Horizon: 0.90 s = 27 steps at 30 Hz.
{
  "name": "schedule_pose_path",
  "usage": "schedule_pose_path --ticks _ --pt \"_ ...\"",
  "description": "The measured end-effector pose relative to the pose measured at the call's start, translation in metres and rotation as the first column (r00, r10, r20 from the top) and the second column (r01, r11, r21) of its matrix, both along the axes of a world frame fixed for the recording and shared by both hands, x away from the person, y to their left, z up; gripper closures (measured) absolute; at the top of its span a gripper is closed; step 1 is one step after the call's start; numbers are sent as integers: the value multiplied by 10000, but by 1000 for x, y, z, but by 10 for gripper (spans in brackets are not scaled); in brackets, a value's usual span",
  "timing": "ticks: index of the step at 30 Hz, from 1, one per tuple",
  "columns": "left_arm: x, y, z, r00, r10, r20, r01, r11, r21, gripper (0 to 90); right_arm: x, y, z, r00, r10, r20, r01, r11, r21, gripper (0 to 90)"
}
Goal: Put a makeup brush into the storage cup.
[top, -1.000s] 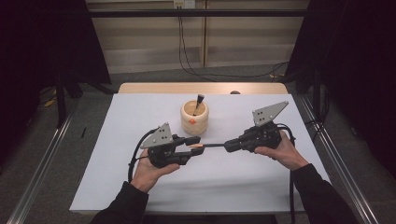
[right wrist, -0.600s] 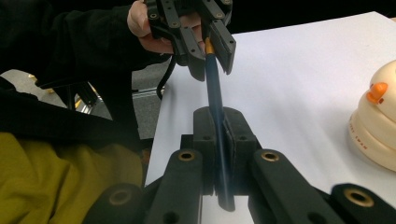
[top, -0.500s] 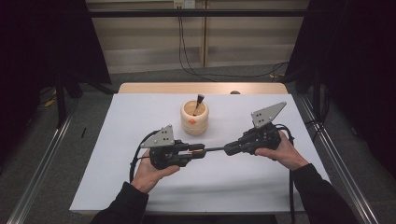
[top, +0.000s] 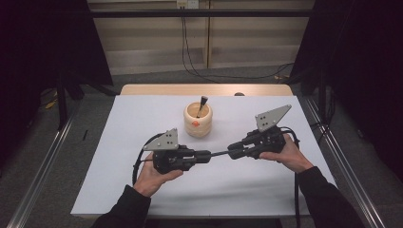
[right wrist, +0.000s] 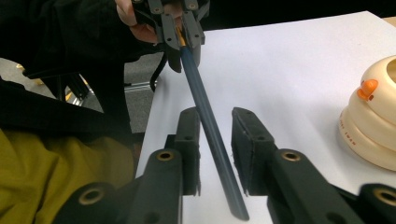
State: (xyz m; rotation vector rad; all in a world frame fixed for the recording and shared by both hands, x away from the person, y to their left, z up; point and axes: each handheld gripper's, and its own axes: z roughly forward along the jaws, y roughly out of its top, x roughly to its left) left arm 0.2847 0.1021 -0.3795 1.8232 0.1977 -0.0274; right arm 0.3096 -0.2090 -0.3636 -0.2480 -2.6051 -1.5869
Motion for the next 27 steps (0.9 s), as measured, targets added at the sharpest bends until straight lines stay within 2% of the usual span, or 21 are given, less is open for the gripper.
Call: schedule_pose_path --ticks 2,8,14,19,24,27 --pt "0 1 1 10000 52 51 -53 9996 266 840 0 1 0 10000 -42 28 42 10000 -24 644" --pt "0 1 2 9998 104 -167 -100 9996 273 840 0 0 0 9995 -290 115 290 9996 -64 511" --pt "1 3 3 9992 312 -236 -298 9979 570 840 -2 1 1 9978 -642 171 643 9979 -86 366" --pt "2 4 4 9988 389 -295 -365 9962 787 840 -2 1 1 9973 -722 149 724 9973 -95 305" --pt "3 5 5 9981 437 -427 -395 9946 958 840 0 2 1 9948 -997 207 1004 9944 -335 234" --pt "4 4 5 9974 527 -486 -459 9902 1320 840 1 3 0 9943 -1031 282 1044 9933 -499 236"
